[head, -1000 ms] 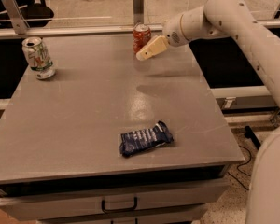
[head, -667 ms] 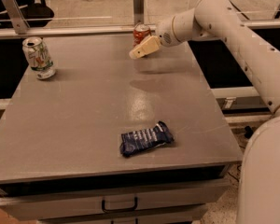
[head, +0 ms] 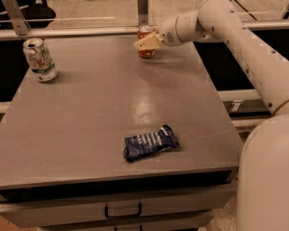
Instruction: Move coke can near rxbar blueberry
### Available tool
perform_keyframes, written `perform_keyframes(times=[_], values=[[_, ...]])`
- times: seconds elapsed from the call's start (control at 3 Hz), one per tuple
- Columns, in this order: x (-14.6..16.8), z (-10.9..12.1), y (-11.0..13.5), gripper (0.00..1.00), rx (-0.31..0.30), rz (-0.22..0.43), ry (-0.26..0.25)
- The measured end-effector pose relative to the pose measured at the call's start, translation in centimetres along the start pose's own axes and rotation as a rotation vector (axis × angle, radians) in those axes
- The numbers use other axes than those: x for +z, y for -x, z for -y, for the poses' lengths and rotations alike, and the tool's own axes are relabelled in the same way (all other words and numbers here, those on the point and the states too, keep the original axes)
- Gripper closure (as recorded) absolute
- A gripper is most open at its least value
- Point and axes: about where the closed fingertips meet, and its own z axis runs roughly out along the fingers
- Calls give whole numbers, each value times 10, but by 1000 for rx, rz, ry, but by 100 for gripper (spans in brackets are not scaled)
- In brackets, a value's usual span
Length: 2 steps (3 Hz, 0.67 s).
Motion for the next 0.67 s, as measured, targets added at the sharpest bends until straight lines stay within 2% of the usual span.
perform_keyframes(times=[0.33, 0.67], values=[[-5, 3, 5, 64, 7, 29, -2], [-19, -1, 16, 87, 1, 72, 36]])
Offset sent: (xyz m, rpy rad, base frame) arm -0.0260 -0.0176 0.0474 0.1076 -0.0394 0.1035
